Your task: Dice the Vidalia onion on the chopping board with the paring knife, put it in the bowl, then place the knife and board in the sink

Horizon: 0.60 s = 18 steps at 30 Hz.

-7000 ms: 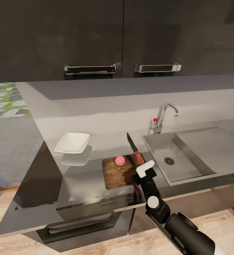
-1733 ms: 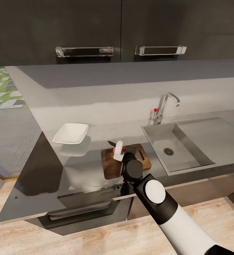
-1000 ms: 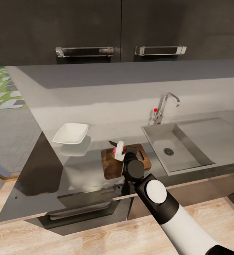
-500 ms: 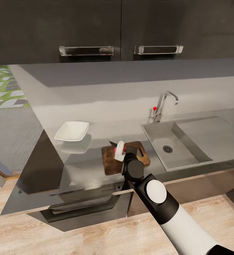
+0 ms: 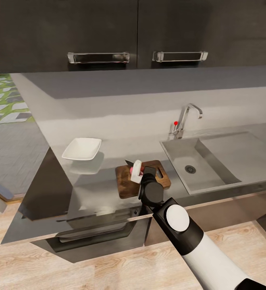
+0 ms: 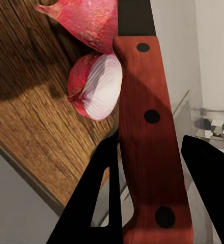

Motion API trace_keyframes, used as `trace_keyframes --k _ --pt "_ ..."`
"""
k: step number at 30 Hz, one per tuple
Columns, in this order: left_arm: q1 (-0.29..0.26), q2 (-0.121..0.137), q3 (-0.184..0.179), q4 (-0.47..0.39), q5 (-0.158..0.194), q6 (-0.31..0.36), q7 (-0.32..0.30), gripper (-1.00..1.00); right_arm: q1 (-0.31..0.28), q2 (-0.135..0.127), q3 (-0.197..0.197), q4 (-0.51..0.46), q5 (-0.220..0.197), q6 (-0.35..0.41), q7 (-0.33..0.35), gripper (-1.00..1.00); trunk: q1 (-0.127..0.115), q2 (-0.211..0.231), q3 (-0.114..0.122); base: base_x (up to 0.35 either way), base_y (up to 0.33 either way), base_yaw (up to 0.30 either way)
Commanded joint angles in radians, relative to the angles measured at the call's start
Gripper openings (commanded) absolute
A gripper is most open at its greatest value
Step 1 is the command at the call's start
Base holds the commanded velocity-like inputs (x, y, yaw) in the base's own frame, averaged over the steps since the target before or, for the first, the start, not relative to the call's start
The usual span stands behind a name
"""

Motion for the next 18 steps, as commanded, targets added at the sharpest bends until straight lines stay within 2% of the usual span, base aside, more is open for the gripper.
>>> trace_keyframes --k 1,18 --pt "0.0 0.0 0.001 -0.001 0.008 -0.001 -0.004 1.0 -0.001 0.0 0.002 -0.001 0.01 0.003 0.01 -1.0 0.001 -0.002 -0.002 0.0 0.0 0.0" --pt "0.0 0.0 0.001 -0.001 0.008 -0.001 -0.004 1.0 -0.001 0.0 0.002 -0.001 0.01 0.003 0.01 -1.0 0.001 -0.002 -0.002 0.0 0.0 0.0"
